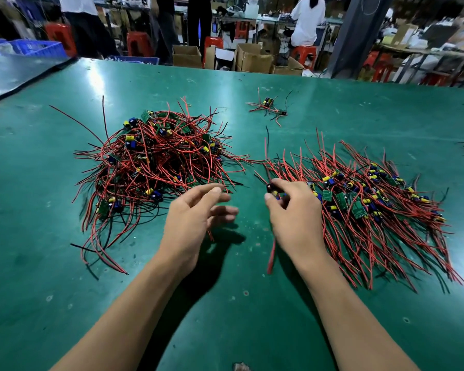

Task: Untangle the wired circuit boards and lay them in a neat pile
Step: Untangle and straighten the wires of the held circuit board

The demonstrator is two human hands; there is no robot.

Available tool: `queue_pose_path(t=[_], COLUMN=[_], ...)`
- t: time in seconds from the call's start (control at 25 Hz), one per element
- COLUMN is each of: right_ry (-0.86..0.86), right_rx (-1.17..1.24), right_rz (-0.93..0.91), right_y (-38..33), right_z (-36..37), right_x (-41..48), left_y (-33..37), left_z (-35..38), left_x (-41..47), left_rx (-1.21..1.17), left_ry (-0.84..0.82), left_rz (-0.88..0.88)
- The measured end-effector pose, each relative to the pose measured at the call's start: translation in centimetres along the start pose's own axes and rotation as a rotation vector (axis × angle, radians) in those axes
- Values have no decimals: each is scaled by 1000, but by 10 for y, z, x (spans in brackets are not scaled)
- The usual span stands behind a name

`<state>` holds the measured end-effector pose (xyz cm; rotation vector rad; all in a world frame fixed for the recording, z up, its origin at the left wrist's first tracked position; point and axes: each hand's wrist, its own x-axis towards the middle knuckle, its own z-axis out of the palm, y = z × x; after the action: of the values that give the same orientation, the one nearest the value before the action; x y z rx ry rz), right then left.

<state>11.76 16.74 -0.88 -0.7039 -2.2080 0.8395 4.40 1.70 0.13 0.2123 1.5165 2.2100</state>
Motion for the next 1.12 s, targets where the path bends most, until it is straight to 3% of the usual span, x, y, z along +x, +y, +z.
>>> queue_pose_path(t=[0.16,0.28,0.4,0.56,0.76,0.96,1.12], right_ry=[95,-20,-174,-286,-261,-252,-288], right_rx=[-6,140,218,62,-73,-277,-339], right_rz=[-49,-32,-36,-137,-136,-3,7], right_y=[8,6,4,8,5,14,16], right_z=[-4,8,20,24,21,8,11], right_x=[4,-1,-8,-11,-11,0,3], left_y=[0,-4,-7,-11,-9,-8,-13], left_z=[-26,-38,-44,-42,-36,-35,-34], left_x=[12,20,27,30,30,29,25], left_rx=[605,931,1031,1176,1305,1338,1452], left_ry=[321,388,380,327,312,241,205], left_rz=[250,352,389,362,327,267,308])
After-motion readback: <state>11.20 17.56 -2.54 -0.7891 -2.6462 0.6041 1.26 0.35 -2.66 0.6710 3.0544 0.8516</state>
